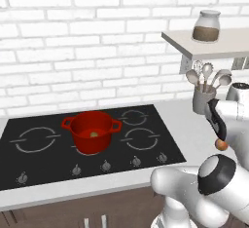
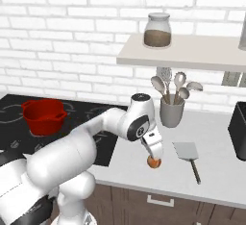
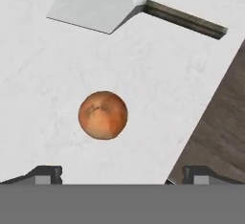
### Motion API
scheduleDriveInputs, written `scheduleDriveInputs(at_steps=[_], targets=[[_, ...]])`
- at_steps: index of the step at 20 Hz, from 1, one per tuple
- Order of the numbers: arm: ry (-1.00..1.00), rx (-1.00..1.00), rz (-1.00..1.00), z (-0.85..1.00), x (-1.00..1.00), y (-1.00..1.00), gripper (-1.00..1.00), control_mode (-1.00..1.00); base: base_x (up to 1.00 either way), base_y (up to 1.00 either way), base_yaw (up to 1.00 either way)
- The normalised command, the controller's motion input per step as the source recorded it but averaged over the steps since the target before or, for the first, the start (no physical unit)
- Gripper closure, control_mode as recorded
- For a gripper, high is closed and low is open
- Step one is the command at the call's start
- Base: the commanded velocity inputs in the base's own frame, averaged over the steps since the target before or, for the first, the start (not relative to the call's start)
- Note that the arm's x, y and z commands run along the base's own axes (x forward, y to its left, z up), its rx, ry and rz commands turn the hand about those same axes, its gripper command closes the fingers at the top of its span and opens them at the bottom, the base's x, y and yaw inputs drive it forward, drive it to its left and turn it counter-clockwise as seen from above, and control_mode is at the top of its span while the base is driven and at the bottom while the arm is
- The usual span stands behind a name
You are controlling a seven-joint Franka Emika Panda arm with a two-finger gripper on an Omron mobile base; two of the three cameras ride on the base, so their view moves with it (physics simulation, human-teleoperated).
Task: Put the onion and potato in the pot. Retrieve the spatula and lightly stir the vegetables in the pot.
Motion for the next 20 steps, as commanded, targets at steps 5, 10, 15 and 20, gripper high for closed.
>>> scheduleDriveInputs(at_steps=[5, 10, 15, 20], targets=[[0.00, 0.00, 0.00, -0.43, 0.01, -0.44, -1.00, -1.00, 0.00, 0.00, 0.00], [-0.01, 0.03, 0.04, -0.32, 0.20, -0.03, -1.00, -1.00, 0.00, 0.00, 0.00], [0.00, 0.05, 0.05, -0.28, 0.32, 0.00, -1.00, -1.00, 0.00, 0.00, 0.00], [0.00, 0.00, 0.00, -0.31, 0.21, 0.00, -1.00, -1.00, 0.00, 0.00, 0.00]])
